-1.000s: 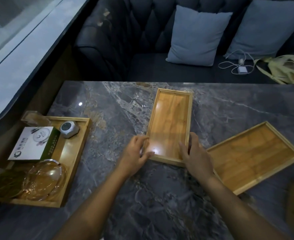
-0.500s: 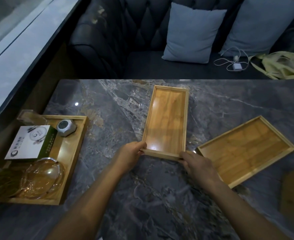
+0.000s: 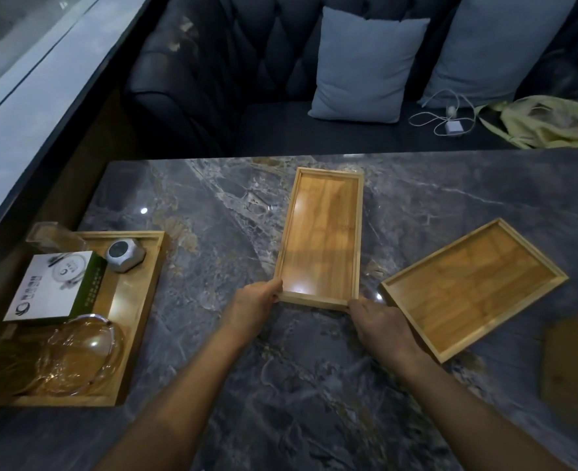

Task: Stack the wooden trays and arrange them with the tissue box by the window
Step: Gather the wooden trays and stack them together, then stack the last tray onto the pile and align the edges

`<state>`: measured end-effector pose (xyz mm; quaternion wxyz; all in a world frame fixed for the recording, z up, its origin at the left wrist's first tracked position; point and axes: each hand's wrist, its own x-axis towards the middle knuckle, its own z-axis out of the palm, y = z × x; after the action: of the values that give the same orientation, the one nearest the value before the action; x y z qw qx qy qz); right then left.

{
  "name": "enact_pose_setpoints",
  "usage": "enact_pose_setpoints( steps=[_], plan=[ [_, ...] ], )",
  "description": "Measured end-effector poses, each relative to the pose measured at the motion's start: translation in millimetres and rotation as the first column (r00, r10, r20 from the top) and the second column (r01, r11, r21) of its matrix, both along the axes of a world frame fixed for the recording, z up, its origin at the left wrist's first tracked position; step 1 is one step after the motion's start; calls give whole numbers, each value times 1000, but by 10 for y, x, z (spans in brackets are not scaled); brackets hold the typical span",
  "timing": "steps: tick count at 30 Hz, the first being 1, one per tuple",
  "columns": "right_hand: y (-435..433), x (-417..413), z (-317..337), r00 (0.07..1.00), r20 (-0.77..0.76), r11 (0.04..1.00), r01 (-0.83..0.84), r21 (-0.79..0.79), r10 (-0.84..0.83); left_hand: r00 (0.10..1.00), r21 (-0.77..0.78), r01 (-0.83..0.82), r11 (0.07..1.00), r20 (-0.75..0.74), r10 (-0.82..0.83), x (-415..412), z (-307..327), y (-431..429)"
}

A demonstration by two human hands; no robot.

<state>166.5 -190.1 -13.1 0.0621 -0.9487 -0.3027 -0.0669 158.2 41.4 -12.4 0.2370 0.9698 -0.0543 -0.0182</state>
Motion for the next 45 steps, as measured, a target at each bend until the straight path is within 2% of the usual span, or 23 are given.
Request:
enact_pose_setpoints(
  steps=[6, 9, 11, 13, 15, 18, 20, 22, 23, 25, 26, 29, 31, 33, 35, 37, 40, 42, 45],
  plan=[
    [-17, -72, 97, 993, 12, 989, 114, 95, -115, 996, -11, -32, 999, -84, 31, -62, 84, -82],
    [-160, -85, 196, 974, -34, 953, 228, 201, -226, 997, -15, -68, 998, -40, 67, 38, 257, -177],
    [-298, -81, 241, 926, -84, 893, 378, 245, -369, 995, -9, -100, 995, 24, 100, 152, 406, -335],
    [-442, -76, 251, 817, -214, 776, 576, 258, -535, 995, -70, -66, 995, 76, 71, 243, 535, -600],
    [-577, -96, 261, 662, -373, 632, 744, 218, -650, 997, -157, 15, 987, 80, -3, 320, 585, -928],
    [-748, -196, 301, 458, -539, 448, 880, 160, -707, 992, -200, 102, 974, -51, -115, 461, 479, -1422],
    [-805, -248, 317, 390, -689, 287, 920, 266, -611, 971, -215, 123, 969, -174, -162, 547, 379, -1676],
    [-835, -286, 315, 384, -832, 98, 921, 378, -400, 940, -251, 73, 965, -305, -150, 589, 293, -1839],
    [-839, -303, 319, 365, -885, -10, 923, 384, -289, 920, -266, 27, 964, -370, -128, 595, 250, -1888],
    [-802, -312, 357, 281, -958, -250, 925, 286, -54, 877, -242, -30, 970, -472, -91, 566, 187, -1965],
    [-769, -303, 366, 256, -966, -337, 913, 232, 26, 864, -226, -43, 973, -497, -77, 540, 169, -2002],
    [-731, -238, 327, 232, -970, -488, 856, 171, 67, 847, -265, -145, 953, -531, -18, 511, 182, -2077],
    [-783, -205, 271, 161, -986, -553, 826, 114, 36, 810, -368, -294, 882, -586, 25, 536, 215, -2021],
    [-850, -213, 215, 117, -992, -576, 815, 64, 55, 812, -478, -332, 813, -583, -11, 527, 262, -1914],
    [-851, -245, 141, 84, -996, -543, 836, 83, -23, 828, -512, -290, 808, -557, -56, 466, 308, -1856],
    [-812, -257, 102, 72, -982, -488, 860, 151, -176, 873, -448, -207, 869, -485, -42, 417, 326, -1870],
    [-770, -214, 190, 169, -941, -401, 872, 282, -294, 942, -281, -107, 954, -335, 7, 418, 406, -1858],
    [-777, -149, 308, 264, -880, -269, 883, 386, -396, 964, -246, -70, 967, -266, 2, 460, 503, -1750],
    [-698, -29, 530, 474, -726, 97, 863, 496, -499, 997, -172, -50, 984, -72, 38, 517, 651, -1434]
  ],
)
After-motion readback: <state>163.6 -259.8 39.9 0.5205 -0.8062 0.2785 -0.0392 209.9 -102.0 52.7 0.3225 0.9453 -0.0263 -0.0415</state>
